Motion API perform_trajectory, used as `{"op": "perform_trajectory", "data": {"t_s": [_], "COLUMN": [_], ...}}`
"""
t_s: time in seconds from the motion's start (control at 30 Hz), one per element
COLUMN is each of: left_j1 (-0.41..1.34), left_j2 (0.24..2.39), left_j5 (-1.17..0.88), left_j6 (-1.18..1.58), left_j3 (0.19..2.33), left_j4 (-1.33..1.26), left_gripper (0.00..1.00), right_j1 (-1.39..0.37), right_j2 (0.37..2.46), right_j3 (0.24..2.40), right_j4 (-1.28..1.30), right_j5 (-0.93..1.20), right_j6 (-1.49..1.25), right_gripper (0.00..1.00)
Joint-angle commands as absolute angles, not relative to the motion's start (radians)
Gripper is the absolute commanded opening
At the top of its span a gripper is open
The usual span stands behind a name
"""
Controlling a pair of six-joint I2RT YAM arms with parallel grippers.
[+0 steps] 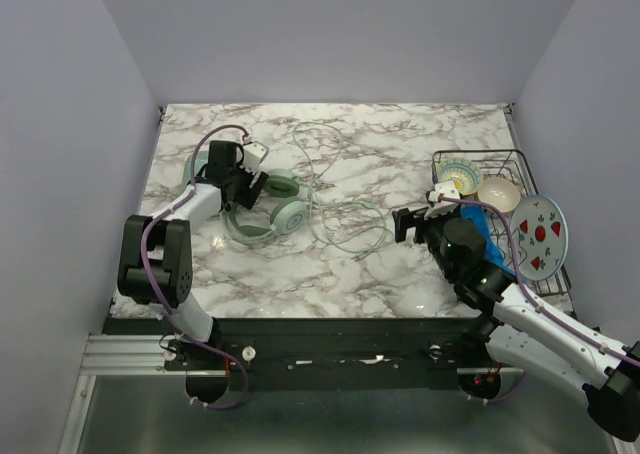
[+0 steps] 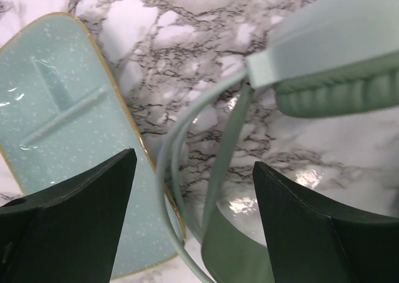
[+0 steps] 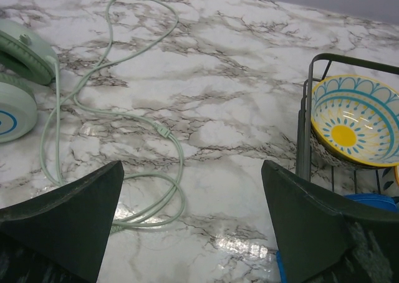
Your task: Wrap the headphones
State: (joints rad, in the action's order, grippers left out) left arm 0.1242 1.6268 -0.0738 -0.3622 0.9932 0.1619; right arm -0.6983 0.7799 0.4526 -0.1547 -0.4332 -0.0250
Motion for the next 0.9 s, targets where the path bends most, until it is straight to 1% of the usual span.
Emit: {"op": "perform_trajectory", "data": {"t_s": [0.0,0.07,0.17,0.2,0.23,0.27,0.3,0.37,0.4,0.47,0.5,0.57,0.6,0.7,0.73,0.87], "left_j1": [0.124,0.124,0.124,0.124,0.124,0.124,0.126,0.129,0.132,0.138,0.146,0.152,0.161,0.172,0.179,0.196], "left_j2": [1.703,1.755,1.789,1.79,1.787,1.784,1.781,1.772,1.77,1.76,1.753,1.714,1.7,1.655,1.634,1.58], "left_j5": [0.015,0.031,0.02,0.008,0.0,-0.062,-0.087,-0.127,-0.15,-0.163,-0.176,-0.19,-0.192,-0.192,-0.193,-0.233], "left_j6": [-0.406,-0.425,-0.437,-0.436,-0.434,-0.434,-0.439,-0.457,-0.471,-0.476,-0.477,-0.477,-0.476,-0.48,-0.479,-0.468], "left_j3": [1.057,1.083,1.095,1.095,1.097,1.095,1.094,1.086,1.085,1.085,1.083,1.068,1.065,1.063,1.066,1.086], "left_j4": [0.115,0.139,0.15,0.153,0.155,0.164,0.169,0.181,0.184,0.202,0.209,0.207,0.209,0.224,0.233,0.301], "left_gripper": [0.88,0.87,0.81,0.71,0.66,0.61,0.54,0.46,0.34,0.22,0.11,0.03,0.0,0.0,0.0,0.0], "right_j1": [-0.695,-0.695,-0.696,-0.696,-0.695,-0.695,-0.695,-0.695,-0.696,-0.695,-0.695,-0.696,-0.695,-0.696,-0.695,-0.704], "right_j2": [0.784,0.782,0.784,0.784,0.785,0.787,0.788,0.793,0.793,0.798,0.804,0.833,0.853,0.945,0.971,1.162], "right_j3": [0.485,0.486,0.486,0.488,0.489,0.492,0.492,0.505,0.509,0.523,0.543,0.57,0.609,0.682,0.743,0.896], "right_j4": [-0.135,-0.133,-0.133,-0.133,-0.132,-0.13,-0.13,-0.13,-0.129,-0.124,-0.126,-0.126,-0.127,-0.126,-0.126,-0.147], "right_j5": [-0.448,-0.451,-0.445,-0.442,-0.434,-0.428,-0.42,-0.39,-0.374,-0.295,-0.263,-0.16,-0.129,-0.014,0.047,0.158], "right_j6": [-0.014,-0.012,-0.009,-0.009,-0.008,-0.009,-0.008,-0.009,-0.008,0.018,0.035,0.051,0.064,0.092,0.101,0.178], "right_gripper": [1.0,1.0,1.0,1.0,1.0,1.0,1.0,1.0,1.0,1.0,1.0,1.0,1.0,1.0,1.0,1.0]}}
